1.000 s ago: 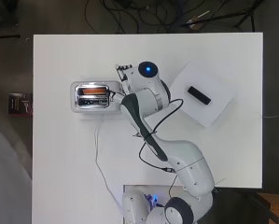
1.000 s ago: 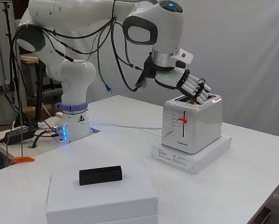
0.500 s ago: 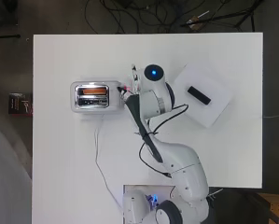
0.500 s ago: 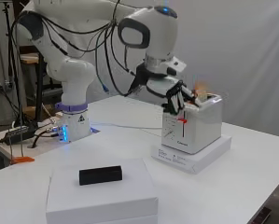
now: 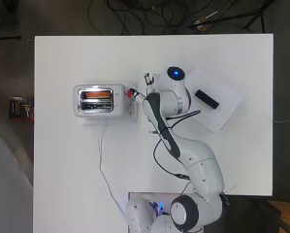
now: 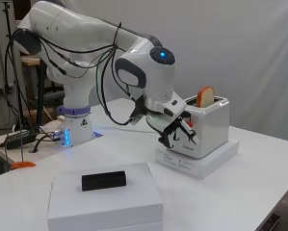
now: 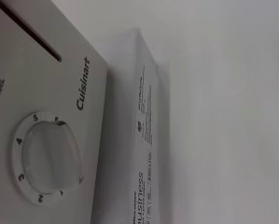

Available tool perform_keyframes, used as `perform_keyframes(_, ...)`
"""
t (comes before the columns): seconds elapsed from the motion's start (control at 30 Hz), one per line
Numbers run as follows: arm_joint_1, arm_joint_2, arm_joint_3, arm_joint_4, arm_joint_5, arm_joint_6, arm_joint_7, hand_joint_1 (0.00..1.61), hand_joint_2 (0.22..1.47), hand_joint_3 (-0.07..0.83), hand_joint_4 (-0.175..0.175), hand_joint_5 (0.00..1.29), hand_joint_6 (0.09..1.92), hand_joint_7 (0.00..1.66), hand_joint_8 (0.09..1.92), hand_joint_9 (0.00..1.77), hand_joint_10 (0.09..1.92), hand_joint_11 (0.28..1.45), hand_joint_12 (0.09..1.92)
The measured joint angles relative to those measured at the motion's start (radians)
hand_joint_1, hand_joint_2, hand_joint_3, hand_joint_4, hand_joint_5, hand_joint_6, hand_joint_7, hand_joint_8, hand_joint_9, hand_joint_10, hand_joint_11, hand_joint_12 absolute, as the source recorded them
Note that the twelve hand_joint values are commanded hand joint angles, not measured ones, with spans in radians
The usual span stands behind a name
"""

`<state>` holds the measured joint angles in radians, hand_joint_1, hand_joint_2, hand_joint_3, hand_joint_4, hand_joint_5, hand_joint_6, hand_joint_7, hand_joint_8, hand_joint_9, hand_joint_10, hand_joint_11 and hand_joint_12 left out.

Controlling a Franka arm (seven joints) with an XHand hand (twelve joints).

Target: Teleoperate dual arm-hand system to toast a bread

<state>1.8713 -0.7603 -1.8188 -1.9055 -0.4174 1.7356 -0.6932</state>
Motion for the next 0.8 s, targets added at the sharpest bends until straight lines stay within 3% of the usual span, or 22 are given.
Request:
perform_keyframes(0.27, 0.057, -0.045, -0.058, 0.005, 0.006, 0.009, -0.002, 0.01, 1.12, 0.004, -0.108, 0.51, 0.09, 1.48, 1.92, 1.67, 1.92, 1.3, 1.92)
perform_keyframes(0.37, 0.08, -0.069, -0.085, 0.023, 0.02, 0.011, -0.02, 0.03, 1.13, 0.003, -0.123, 0.45, 0.09, 1.44, 1.92, 1.68, 1.92, 1.29, 1.92)
perform_keyframes(0.57, 0.101, -0.102, -0.131, 0.013, 0.004, 0.034, -0.039, 0.09, 1.14, 0.001, -0.158, 0.32, 0.09, 1.09, 1.92, 1.44, 1.92, 1.04, 1.92)
perform_keyframes(0.8, 0.132, -0.155, -0.24, 0.005, -0.027, 0.034, -0.077, 0.13, 1.16, 0.004, -0.151, 0.27, 0.09, 0.98, 1.92, 1.28, 1.92, 0.79, 1.85)
